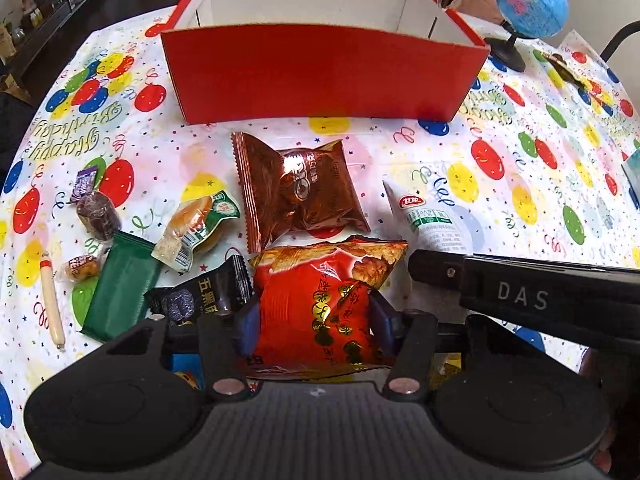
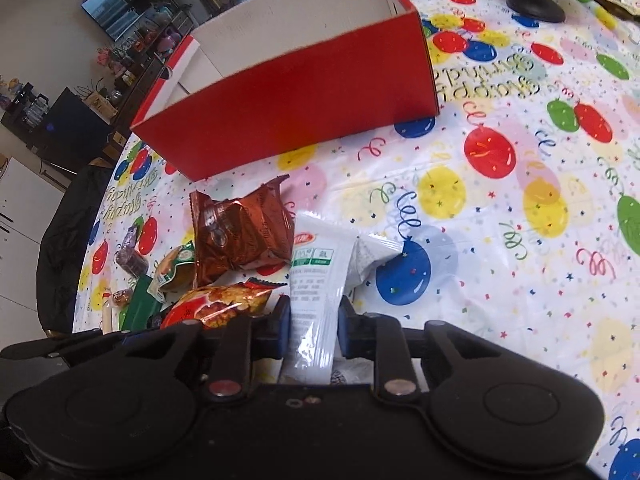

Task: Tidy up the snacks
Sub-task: 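Carry the red chip bag and white sachet into the box and open both grippers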

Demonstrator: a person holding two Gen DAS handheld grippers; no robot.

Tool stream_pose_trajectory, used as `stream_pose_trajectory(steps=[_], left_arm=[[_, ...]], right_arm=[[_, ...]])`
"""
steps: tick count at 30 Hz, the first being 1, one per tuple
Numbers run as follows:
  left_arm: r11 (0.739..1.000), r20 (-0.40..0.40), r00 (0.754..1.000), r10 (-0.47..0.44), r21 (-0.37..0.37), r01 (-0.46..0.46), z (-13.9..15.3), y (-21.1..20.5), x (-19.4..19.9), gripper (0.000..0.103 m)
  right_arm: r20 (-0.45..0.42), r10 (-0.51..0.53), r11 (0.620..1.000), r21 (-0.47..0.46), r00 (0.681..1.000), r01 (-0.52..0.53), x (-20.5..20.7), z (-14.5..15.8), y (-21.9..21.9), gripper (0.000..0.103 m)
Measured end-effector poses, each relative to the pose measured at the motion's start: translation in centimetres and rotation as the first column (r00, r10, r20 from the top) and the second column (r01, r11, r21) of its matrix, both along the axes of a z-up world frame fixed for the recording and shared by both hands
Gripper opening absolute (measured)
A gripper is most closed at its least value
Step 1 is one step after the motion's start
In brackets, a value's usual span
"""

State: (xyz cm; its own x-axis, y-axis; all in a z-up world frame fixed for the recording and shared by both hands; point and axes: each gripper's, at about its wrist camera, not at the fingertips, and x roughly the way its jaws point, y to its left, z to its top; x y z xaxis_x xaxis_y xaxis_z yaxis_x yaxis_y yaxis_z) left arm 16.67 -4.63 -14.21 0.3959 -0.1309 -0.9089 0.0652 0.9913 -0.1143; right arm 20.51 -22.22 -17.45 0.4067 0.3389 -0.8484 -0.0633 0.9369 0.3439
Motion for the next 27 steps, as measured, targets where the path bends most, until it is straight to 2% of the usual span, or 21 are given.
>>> stream_pose_trajectory(steps=[5, 11, 20, 27], left_arm=[[1.000, 0.016, 1.000, 0.011, -0.016, -0.010, 1.4, 0.5, -0.7, 0.053], [0.998, 0.052, 0.998, 0.027, -0.063, -0.023, 4.4, 1.8, -1.0, 0.053], [0.999, 0.159, 0.987, 0.026, -0.041, -0.020, 9.5, 3.0, 0.1, 0.053], [0.999, 0.226, 0.974, 0.022, -0.029, -0.016, 12.8, 3.4, 2.2, 0.054]], right_arm=[[0.043, 0.000, 1.000, -0.004, 0.999, 0.000, -0.9, 1.7, 0.2, 0.019], [0.104, 0.015, 1.000, -0.017, 0.994, -0.013, -1.7, 5.1, 0.6, 0.019], [0.188, 0.035, 0.999, -0.036, 0.982, -0.029, -1.5, 9.7, 1.6, 0.019], [0.260, 0.059, 0.998, -0.050, 0.964, -0.047, 0.2, 12.9, 2.2, 0.019]])
